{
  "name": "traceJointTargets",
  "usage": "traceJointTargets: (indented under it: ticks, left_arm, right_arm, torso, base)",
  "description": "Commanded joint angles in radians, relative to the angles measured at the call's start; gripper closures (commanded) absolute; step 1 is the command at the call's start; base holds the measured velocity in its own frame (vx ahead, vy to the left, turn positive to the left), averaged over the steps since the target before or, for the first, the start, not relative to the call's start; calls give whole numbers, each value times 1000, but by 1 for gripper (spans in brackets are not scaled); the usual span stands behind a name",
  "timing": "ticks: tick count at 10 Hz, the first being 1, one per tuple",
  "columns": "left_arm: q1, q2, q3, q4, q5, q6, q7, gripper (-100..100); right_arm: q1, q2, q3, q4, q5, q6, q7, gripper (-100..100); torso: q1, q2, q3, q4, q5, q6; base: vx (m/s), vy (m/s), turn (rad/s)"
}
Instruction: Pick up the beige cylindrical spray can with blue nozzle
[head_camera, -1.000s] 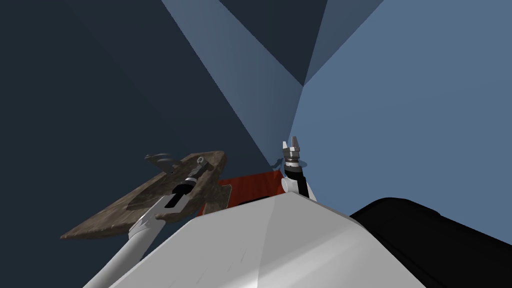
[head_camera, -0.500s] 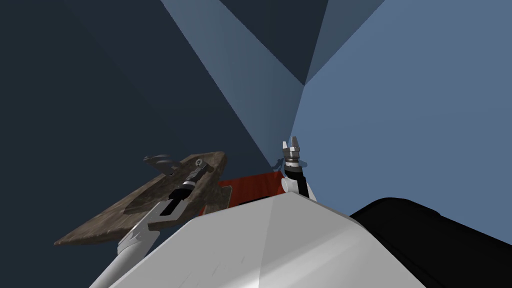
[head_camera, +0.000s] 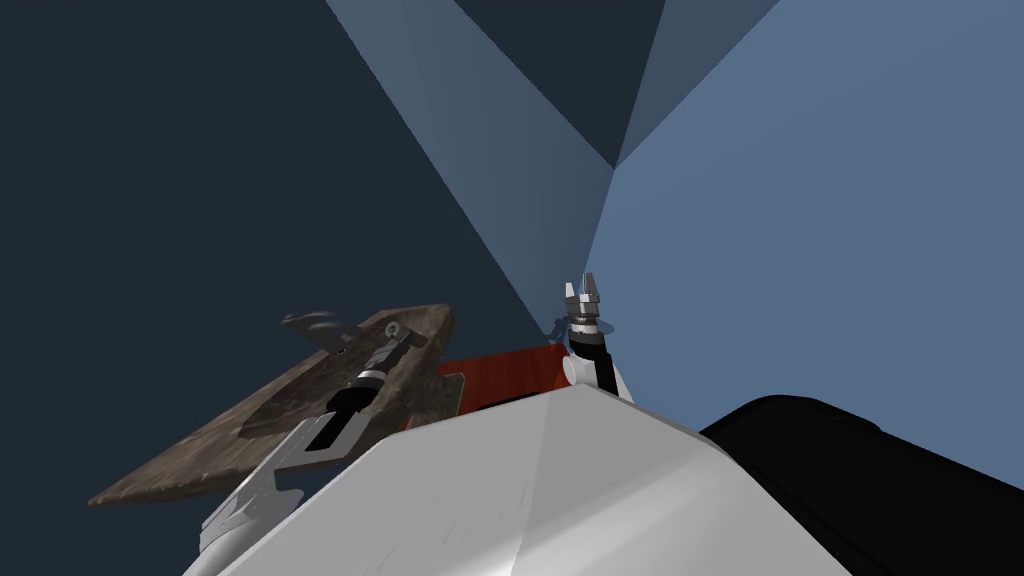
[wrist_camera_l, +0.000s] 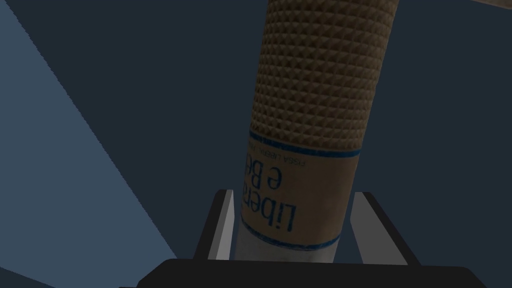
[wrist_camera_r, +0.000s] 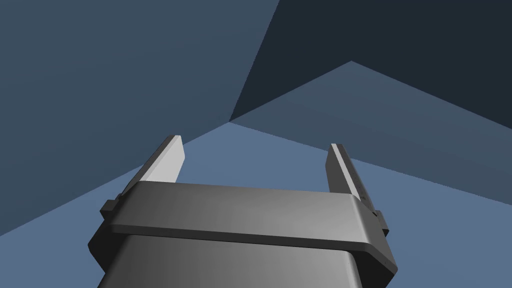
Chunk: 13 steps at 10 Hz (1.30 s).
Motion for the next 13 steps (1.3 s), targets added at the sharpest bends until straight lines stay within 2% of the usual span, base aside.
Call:
traceJointTargets:
  ticks: [1,2,3,4,6,7,8,10,11,12,13]
  left_arm:
    - [50,-18,18,-50,-17,14,5,100]
    - [82,-18,18,-87,-17,14,5,100]
    - [82,-18,18,-119,-17,14,5,100]
    - [129,-51,54,-152,-54,43,19,100]
    - [187,-51,54,-218,-54,43,19,100]
    - [187,-51,54,-253,-54,43,19,100]
    - [231,-83,89,-283,-90,72,32,100]
    - [287,-83,89,-336,-90,72,32,100]
    - [291,-83,89,-368,-90,72,32,100]
    - [295,-81,89,-362,-89,79,35,100]
    - [297,-81,89,-369,-89,81,36,0]
  right_arm:
    - [0,0,0,0,0,0,0,0]
    - [0,0,0,0,0,0,0,0]
    - [0,0,0,0,0,0,0,0]
    - [0,0,0,0,0,0,0,0]
    - [0,0,0,0,0,0,0,0]
    - [0,0,0,0,0,0,0,0]
    - [0,0,0,0,0,0,0,0]
    - [0,0,0,0,0,0,0,0]
    - [0,0,0,0,0,0,0,0]
    - [0,0,0,0,0,0,0,0]
    - [0,0,0,0,0,0,0,0]
  torso:
    - [0,0,0,0,0,0]
    - [1,-2,-1,-1,0,0]
    - [0,0,0,0,0,0]
    - [-2,2,1,1,-1,1]
    - [0,-1,0,0,0,0]
    - [-1,1,1,1,-1,0]
    - [-3,2,2,2,-2,2]
    - [-1,-1,0,1,-2,0]
    - [-2,1,1,1,-2,0]
    - [-4,4,3,2,-3,1]
    - [-5,4,3,2,-3,1]
  base:
    - [93,46,9]
    - [49,23,3]
    - [8,5,13]
    - [71,34,-1]
    - [61,30,7]
    - [9,7,14]
    - [80,37,-8]
    - [65,32,9]
    - [5,7,7]
    - [0,0,0]
    - [0,0,0]
